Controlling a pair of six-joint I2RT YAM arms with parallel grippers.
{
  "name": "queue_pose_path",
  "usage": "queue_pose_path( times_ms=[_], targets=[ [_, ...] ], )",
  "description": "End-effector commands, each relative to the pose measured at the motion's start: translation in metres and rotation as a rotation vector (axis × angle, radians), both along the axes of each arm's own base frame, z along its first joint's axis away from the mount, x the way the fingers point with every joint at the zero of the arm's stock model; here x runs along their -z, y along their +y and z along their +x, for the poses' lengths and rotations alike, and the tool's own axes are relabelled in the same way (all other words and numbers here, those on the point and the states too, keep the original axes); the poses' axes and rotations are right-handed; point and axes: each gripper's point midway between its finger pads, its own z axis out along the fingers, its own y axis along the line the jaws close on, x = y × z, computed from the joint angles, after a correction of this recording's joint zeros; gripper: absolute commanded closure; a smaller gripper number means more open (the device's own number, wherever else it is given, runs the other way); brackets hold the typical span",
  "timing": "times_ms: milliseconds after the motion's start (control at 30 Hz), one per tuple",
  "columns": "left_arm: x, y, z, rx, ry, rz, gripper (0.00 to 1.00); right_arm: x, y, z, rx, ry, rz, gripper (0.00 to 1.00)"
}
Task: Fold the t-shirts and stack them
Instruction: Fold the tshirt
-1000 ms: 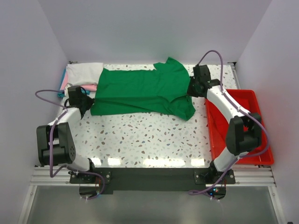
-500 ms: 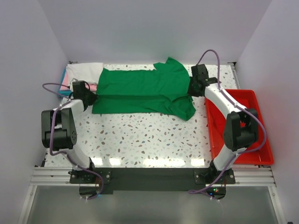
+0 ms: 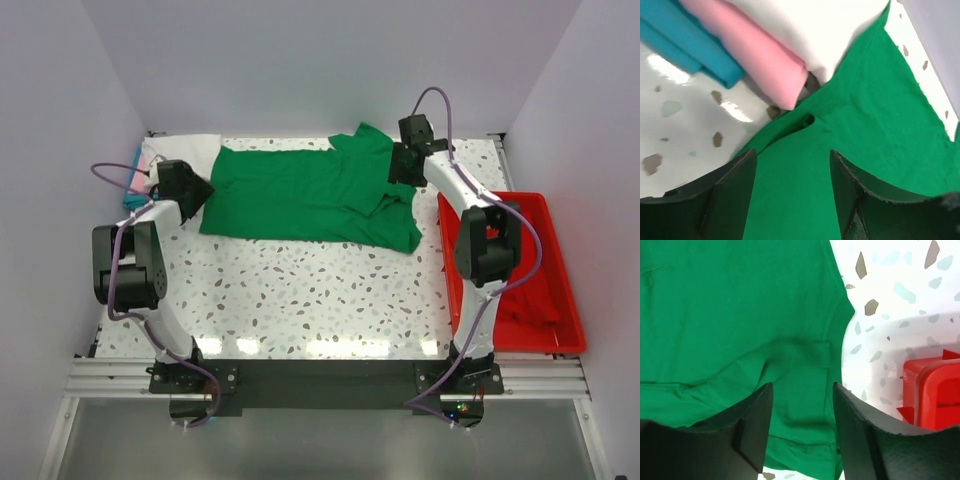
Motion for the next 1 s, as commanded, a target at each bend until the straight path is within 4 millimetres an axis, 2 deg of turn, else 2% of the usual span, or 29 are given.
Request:
queue_pose_path(
  times_ms=[0, 33, 100, 133, 167, 233, 267, 333, 367, 467, 567, 767, 967],
  targets=[
    [-0.030, 0.019, -0.014, -0.097, -0.012, 0.071, 0.34, -0.023, -0.007, 0.004, 0.006, -0.022, -0.020, 0.43],
    [-0.030, 0.019, -0.021, -0.118, -0.006, 0.071, 0.34, -0.031, -0.007, 0.003, 0.011, -0.038, -0.016, 0.43],
    [-0.030, 0.019, -0.049, -0.177, 0.007, 0.084, 0.37, -0.033, -0.007, -0.004, 0.015, -0.032, -0.015, 0.42],
    [-0.040, 0.017, -0.058, -0.197, -0.015, 0.092, 0.38, -0.047, -0.008, -0.011, 0.018, -0.058, -0.011, 0.42],
    [-0.027, 0.008, -0.073, -0.196, 0.016, 0.099, 0.38, -0.032, -0.010, -0.025, 0.028, -0.023, -0.019, 0.42],
    [-0.026, 0.008, -0.086, -0.227, 0.009, 0.131, 0.38, -0.032, -0.008, -0.039, 0.030, -0.051, -0.005, 0.43],
    [-0.014, 0.006, -0.094, -0.227, 0.029, 0.133, 0.38, -0.023, -0.010, -0.060, 0.038, -0.035, 0.004, 0.44],
    [0.000, 0.001, -0.095, -0.207, 0.060, 0.119, 0.38, -0.018, -0.006, -0.073, 0.035, -0.053, 0.004, 0.45],
    [0.001, -0.001, -0.093, -0.199, 0.067, 0.114, 0.39, -0.006, -0.011, -0.088, 0.050, -0.034, -0.006, 0.45],
    [0.011, -0.003, -0.096, -0.200, 0.106, 0.119, 0.40, 0.014, -0.009, -0.106, 0.042, 0.006, 0.000, 0.47],
    [0.015, 0.001, -0.099, -0.223, 0.111, 0.130, 0.42, 0.023, -0.005, -0.115, 0.035, 0.013, 0.007, 0.50],
    [0.023, 0.004, -0.100, -0.225, 0.137, 0.149, 0.44, 0.036, -0.001, -0.119, 0.035, 0.033, 0.022, 0.52],
    [0.019, 0.002, -0.091, -0.210, 0.102, 0.149, 0.47, 0.048, 0.003, -0.120, 0.038, 0.048, 0.047, 0.53]
  ],
)
